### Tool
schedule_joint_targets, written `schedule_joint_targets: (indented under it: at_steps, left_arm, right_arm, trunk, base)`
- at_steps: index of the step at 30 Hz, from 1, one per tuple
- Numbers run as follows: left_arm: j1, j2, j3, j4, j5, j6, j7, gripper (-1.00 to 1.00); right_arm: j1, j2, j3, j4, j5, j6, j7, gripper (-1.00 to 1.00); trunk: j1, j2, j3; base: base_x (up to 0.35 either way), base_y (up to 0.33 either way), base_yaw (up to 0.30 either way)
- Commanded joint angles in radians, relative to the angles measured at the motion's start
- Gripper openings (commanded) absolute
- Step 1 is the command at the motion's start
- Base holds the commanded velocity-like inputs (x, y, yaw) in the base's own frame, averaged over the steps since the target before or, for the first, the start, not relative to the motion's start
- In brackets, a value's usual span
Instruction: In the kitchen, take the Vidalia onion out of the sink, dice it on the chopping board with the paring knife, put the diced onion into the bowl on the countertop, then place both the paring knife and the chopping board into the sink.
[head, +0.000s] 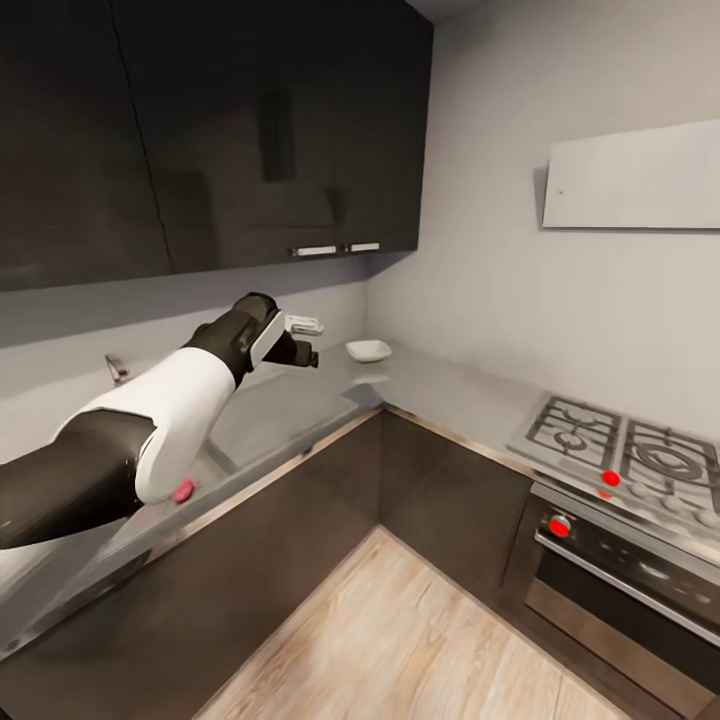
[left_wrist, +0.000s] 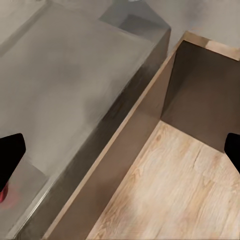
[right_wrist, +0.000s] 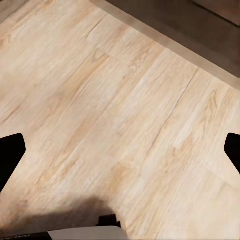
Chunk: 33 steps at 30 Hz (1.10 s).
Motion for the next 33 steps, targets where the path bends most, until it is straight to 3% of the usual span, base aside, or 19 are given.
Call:
schedule_joint_targets:
  at_steps: [1, 6, 15, 19, 23, 28, 33]
  left_arm:
    - [0.000, 0.001, -0.006, -0.001, 0.003, 0.004, 0.000, 1.00]
    - [0.002, 0.009, -0.006, 0.000, 0.003, 0.003, 0.000, 1.00]
    - [0.011, 0.011, -0.007, -0.001, 0.002, 0.003, 0.000, 1.00]
    - [0.026, 0.009, -0.008, -0.001, 0.003, -0.032, 0.002, 1.00]
    - [0.029, 0.010, -0.007, -0.001, 0.003, -0.055, 0.002, 1.00]
    - [0.029, 0.010, -0.006, -0.001, 0.003, -0.060, 0.002, 1.00]
    - [0.029, 0.010, -0.006, 0.003, 0.002, -0.061, 0.003, 1.00]
  right_arm:
    - [0.000, 0.001, 0.002, -0.001, -0.007, 0.000, -0.001, 1.00]
    - [0.000, 0.016, 0.004, 0.016, -0.006, 0.006, 0.003, 1.00]
    - [0.000, 0.026, 0.005, 0.153, -0.005, 0.011, 0.008, 1.00]
    - [0.000, 0.019, 0.005, 0.149, -0.003, -0.025, 0.076, 1.00]
    - [0.000, 0.021, 0.005, 0.142, 0.000, -0.128, 0.175, 1.00]
    - [0.001, 0.032, 0.005, 0.146, 0.002, -0.237, 0.186, 1.00]
    - [0.005, 0.047, 0.006, 0.155, 0.006, -0.435, 0.165, 1.00]
  trunk:
    - [0.001, -0.002, -0.002]
    - [0.001, -0.002, -0.002]
    - [0.001, -0.002, -0.002]
    - [0.001, -0.002, -0.002]
    - [0.001, -0.002, -0.002]
    - [0.001, -0.002, -0.002]
    - [0.001, -0.002, -0.002]
  base:
    - [0.320, 0.000, 0.000]
    - [0.320, 0.000, 0.000]
    - [0.292, 0.000, 0.000]
    - [0.132, 0.000, 0.000]
    - [0.100, 0.000, 0.000]
    - [0.037, 0.000, 0.000]
    - [0.005, 0.000, 0.000]
